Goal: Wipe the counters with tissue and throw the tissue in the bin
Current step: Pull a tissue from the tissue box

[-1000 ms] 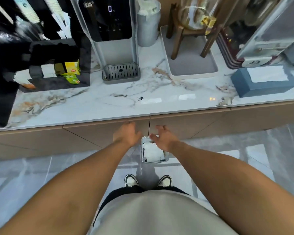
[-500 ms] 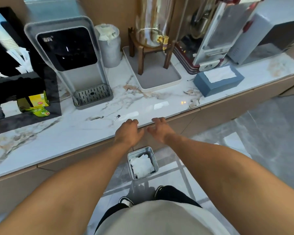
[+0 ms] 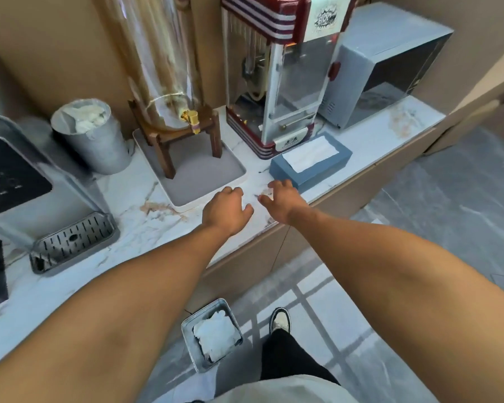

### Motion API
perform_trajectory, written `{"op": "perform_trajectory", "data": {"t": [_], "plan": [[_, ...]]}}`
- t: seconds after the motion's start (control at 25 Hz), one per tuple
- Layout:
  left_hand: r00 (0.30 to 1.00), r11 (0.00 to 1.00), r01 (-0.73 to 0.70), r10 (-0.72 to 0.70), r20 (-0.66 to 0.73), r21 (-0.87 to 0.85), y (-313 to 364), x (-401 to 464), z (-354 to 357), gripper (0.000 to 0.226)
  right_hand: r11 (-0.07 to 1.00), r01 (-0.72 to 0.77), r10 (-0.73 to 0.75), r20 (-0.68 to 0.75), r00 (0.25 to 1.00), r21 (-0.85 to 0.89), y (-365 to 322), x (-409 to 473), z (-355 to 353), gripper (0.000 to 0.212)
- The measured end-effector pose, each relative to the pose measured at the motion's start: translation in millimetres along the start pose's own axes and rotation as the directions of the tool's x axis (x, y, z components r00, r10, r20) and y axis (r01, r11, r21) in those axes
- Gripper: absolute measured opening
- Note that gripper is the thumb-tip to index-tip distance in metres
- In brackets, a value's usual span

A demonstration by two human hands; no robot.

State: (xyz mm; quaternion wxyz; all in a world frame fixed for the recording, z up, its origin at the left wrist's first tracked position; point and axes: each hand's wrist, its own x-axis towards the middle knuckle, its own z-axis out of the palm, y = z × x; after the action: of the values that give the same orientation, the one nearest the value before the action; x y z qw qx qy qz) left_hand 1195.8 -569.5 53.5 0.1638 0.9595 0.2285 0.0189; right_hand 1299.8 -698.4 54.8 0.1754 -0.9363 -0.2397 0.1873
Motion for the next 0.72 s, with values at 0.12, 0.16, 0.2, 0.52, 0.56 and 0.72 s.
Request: {"op": "perform_trajectory", "data": {"t": [0.12,0.16,0.2,0.52,0.56,0.72], "plan": [[0.999,1.000,-0.024,0.025,0.042,-0.013,46,58,8,0.044,1.000,0.013,-0.012,-0.046,0.999,0.024,36,52,-43,0.052],[0.998,0.999,-0.035,0.036,0.047,-0.024,62,77,9,0.041,1.000,0.010,-0.009,-0.064,0.998,0.017,50,69,-57,0.047],[0.998,0.998,-0.046,0.048,0.045,-0.030,77,96,11,0.036,1.000,0.002,-0.002,-0.075,0.997,-0.002,64,87,-70,0.044],[0.991,0.999,-0.038,0.037,0.126,0.006,140,196,43,0.025,0.991,-0.043,0.034,-0.077,0.996,-0.124,161,188,-116,0.043],[0.990,0.999,-0.029,0.027,0.140,0.017,141,203,48,0.026,0.994,-0.044,0.037,-0.073,0.997,-0.102,169,195,-116,0.043],[0.988,0.997,-0.021,0.009,0.153,0.076,141,215,63,0.025,0.999,-0.035,0.034,-0.048,0.998,-0.023,187,216,-111,0.038]]}}
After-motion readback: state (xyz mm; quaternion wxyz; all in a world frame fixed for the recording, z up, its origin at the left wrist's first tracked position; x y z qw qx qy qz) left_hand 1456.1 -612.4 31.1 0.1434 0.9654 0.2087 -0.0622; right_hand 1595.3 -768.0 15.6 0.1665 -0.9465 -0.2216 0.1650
